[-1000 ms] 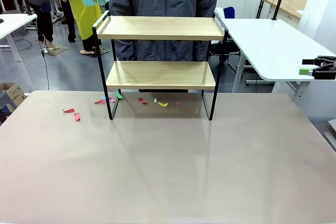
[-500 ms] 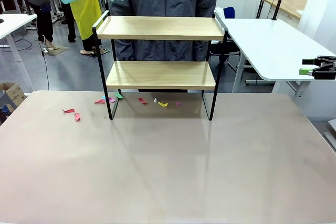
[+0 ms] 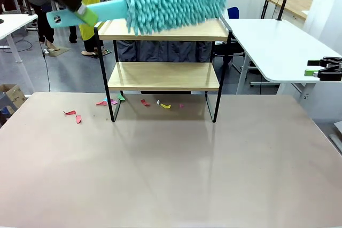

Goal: Clean the shelf.
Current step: Clean the specific section of the Shelf indicated by the human with the Duster.

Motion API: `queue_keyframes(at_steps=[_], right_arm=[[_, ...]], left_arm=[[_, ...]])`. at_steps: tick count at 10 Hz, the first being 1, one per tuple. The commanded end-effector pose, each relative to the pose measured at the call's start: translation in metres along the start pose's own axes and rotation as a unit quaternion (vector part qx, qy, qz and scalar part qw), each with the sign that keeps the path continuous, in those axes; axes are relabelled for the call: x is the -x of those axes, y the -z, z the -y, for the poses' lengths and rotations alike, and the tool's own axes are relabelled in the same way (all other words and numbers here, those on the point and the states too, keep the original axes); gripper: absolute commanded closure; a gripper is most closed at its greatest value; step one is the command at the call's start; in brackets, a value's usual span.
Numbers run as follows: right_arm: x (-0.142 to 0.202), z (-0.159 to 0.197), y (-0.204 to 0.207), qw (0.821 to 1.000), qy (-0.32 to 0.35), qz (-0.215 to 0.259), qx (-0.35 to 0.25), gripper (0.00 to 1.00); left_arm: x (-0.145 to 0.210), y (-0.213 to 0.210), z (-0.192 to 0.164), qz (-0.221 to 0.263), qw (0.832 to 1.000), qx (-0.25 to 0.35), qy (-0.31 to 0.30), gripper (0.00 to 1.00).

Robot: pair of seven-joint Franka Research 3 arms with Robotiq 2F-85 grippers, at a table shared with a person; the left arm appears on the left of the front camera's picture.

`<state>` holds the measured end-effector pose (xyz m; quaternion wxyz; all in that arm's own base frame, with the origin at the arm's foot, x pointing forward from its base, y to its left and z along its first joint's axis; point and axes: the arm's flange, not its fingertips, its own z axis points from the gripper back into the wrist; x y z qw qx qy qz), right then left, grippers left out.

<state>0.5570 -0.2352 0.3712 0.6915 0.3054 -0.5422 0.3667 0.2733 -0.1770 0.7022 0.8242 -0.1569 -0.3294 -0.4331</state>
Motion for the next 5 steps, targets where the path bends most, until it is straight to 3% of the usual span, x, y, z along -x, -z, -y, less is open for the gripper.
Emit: queue_keyframes(at_steps=[1,5], right_arm=[[-0.002,0.0,0.0,1.0,-0.007,0.0,0.0,0.0],[-0.002,0.0,0.0,1.0,-0.007,0.0,0.0,0.0]], left_arm=[[0.008,0.007,-0.013,-0.021,0.996,-0.008,0.084,0.87],[0.035,0.056,-0.02,-0.169,0.968,-0.012,0.186,0.87]])
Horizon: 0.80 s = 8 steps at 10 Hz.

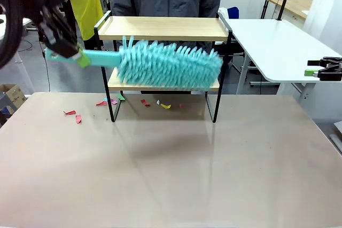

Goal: Clean the shelf.
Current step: Clean the specific section of the Shelf indicated by the human with the Duster.

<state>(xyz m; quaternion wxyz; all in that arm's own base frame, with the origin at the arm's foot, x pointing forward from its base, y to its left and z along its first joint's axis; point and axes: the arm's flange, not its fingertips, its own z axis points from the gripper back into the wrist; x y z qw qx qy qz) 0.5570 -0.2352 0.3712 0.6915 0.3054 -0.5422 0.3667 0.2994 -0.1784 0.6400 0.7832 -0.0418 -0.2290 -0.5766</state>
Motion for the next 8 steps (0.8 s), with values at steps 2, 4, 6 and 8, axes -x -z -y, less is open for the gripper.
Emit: queue_keyframes(at_steps=[2,4,6,8], right_arm=[[-0.002,0.0,0.0,1.0,-0.007,0.0,0.0,0.0],[-0.002,0.0,0.0,1.0,-0.007,0.0,0.0,0.0],[-0.002,0.0,0.0,1.0,-0.007,0.0,0.0,0.0],[-0.002,0.0,0.0,1.0,-0.007,0.0,0.0,0.0]], left_arm=[[0.013,0.023,-0.001,-0.099,0.994,0.036,0.033,0.87],[0.021,0.043,-0.002,-0.179,0.98,0.069,0.045,0.87],[0.037,0.053,-0.003,-0.237,0.968,0.072,0.036,0.87],[0.04,0.059,-0.007,-0.239,0.968,0.071,0.033,0.87]])
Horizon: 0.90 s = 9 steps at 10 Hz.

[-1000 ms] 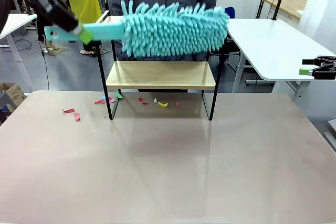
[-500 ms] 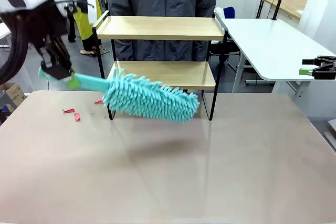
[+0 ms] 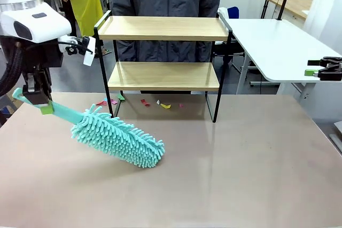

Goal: Clean the shelf.
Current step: Clean the specific section of the Shelf indicated by the human with the Duster.

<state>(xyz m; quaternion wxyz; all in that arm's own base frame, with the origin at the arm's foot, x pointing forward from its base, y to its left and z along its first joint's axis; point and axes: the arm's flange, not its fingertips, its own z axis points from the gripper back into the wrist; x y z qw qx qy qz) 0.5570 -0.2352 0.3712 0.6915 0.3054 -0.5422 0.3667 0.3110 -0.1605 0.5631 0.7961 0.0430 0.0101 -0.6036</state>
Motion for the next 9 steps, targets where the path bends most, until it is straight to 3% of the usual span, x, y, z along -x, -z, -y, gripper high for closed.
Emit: queue_keyframes(at_steps=[1,2,9], right_arm=[[-0.002,0.0,0.0,1.0,-0.007,0.0,0.0,0.0],[-0.002,0.0,0.0,1.0,-0.007,0.0,0.0,0.0],[-0.002,0.0,0.0,1.0,-0.007,0.0,0.0,0.0]], left_arm=[[-0.005,-0.011,-0.005,0.03,0.999,-0.031,-0.013,0.87],[0.0,0.0,0.0,0.0,1.0,0.0,0.0,0.87],[0.0,0.0,0.0,0.0,1.0,0.0,0.0,0.87]])
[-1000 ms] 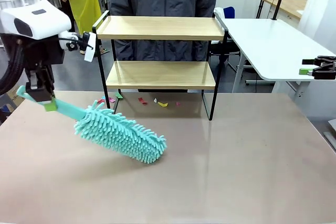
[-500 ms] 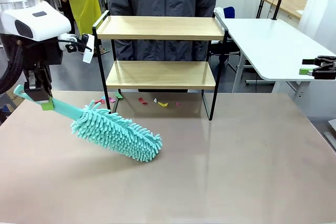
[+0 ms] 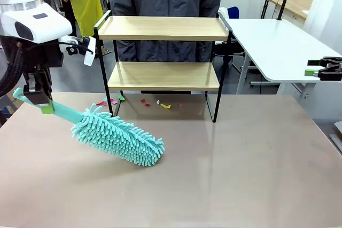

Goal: Clean the shelf.
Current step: Clean the specific section of the Shelf indicated by the human with the Duster.

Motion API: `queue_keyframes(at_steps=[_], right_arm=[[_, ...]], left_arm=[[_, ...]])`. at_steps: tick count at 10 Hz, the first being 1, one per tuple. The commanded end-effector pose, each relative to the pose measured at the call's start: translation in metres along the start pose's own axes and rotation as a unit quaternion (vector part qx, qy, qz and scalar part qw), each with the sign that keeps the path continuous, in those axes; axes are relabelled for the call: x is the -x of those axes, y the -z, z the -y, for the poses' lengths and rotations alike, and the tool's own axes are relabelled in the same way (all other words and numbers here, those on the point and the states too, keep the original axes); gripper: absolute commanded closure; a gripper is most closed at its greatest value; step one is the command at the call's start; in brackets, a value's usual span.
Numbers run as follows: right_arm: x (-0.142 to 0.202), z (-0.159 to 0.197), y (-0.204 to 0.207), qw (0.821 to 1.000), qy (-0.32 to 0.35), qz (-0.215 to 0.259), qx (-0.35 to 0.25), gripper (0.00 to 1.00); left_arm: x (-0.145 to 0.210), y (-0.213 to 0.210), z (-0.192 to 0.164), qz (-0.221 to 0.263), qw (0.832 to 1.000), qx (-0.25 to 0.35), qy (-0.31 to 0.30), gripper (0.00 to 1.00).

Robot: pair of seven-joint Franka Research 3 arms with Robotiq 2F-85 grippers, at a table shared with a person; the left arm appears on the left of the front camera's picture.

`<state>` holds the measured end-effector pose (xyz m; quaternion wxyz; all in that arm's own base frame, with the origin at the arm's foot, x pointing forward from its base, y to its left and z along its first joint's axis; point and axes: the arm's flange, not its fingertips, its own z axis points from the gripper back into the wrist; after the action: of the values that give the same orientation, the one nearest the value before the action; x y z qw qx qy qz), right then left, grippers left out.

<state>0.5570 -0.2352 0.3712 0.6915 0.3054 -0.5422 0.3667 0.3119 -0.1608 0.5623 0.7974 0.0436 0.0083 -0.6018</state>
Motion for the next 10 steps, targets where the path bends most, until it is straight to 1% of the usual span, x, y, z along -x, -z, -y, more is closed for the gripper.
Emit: queue_keyframes(at_steps=[1,10], right_arm=[[-0.0022,-0.0001,0.0004,1.0,-0.007,0.0,0.0,0.0],[-0.0022,-0.0001,0.0004,1.0,-0.007,0.0,0.0,0.0]], left_arm=[[0.0006,-0.0007,0.0008,-0.001,1.0,0.001,0.002,0.87],[0.0006,-0.0007,0.0008,-0.001,1.0,0.001,0.002,0.87]])
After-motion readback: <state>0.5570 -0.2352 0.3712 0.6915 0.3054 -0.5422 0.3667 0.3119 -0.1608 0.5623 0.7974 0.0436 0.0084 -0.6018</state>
